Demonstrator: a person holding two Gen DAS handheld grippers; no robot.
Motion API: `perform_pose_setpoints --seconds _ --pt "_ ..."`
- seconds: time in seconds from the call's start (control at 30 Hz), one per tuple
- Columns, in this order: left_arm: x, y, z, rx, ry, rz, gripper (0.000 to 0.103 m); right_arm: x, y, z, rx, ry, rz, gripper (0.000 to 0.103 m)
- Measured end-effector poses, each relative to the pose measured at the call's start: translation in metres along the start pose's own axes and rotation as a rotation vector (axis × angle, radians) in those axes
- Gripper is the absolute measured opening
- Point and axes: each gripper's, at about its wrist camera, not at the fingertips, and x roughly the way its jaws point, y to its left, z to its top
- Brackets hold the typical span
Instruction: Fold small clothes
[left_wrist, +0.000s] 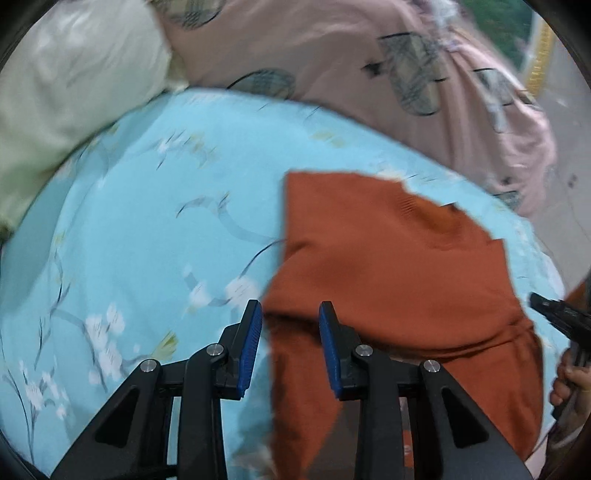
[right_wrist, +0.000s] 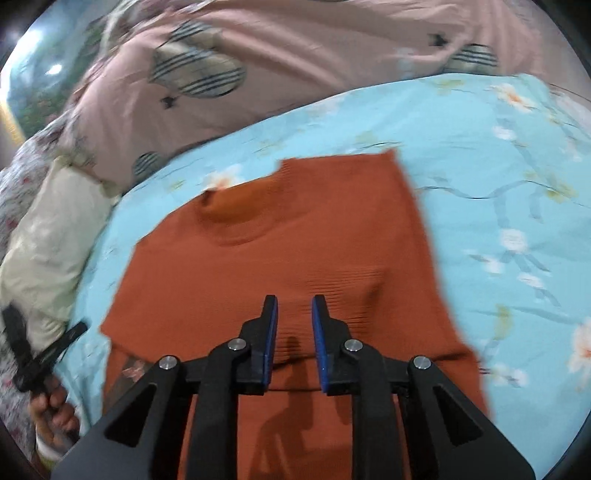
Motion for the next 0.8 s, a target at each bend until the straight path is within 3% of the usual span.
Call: perform_pose_setpoints --seconds 0.13,0.2,0.27,0.3,0.33,0.37,0.4,0.47,0.57,0.67,0.8 --pt "0.031 -0.012 0.027 0.061 0.038 0.08 0.041 0.027 0.02 -0.008 -0.064 0.062 0.027 0.033" --pt "0.066 -0.001 0.043 0.034 0.126 0.043 0.042 0.036 0.016 -0.013 -0.052 0.091 0.016 0.033" --pt "0.104 0.014 0.056 -0.027 0.264 -0.046 0.042 0.04 0.01 -0.017 -0.033 0.103 0.024 0.033" --pt "0.115 0.018 0.059 -0.037 0.294 -0.077 0.043 0.041 0.007 -0.017 -0.026 0.105 0.026 0.033" --pt "0.121 0.018 0.063 -0.031 0.297 -0.088 0.043 0.042 0.005 -0.018 -0.021 0.106 0.03 0.033" --pt "0.124 0.016 0.068 -0.004 0.285 -0.086 0.035 0.042 0.004 -0.019 -0.019 0.106 0.032 0.033" --pt "0.124 0.011 0.071 0.026 0.271 -0.079 0.012 0.043 0.004 -0.018 -0.02 0.105 0.03 0.033" --pt "0.125 0.003 0.077 0.065 0.238 -0.062 0.006 0.042 0.004 -0.018 -0.02 0.098 0.026 0.033" --pt "0.123 -0.002 0.081 0.095 0.188 -0.007 0.006 0.041 0.004 -0.017 -0.014 0.094 0.026 0.033" --pt "0.109 0.004 0.072 0.05 0.185 -0.005 0.009 0.037 0.001 -0.02 -0.012 0.089 0.027 0.033" --pt "0.079 0.011 0.043 0.047 0.159 -0.026 0.02 0.039 -0.007 -0.028 0.009 0.106 0.023 0.032"
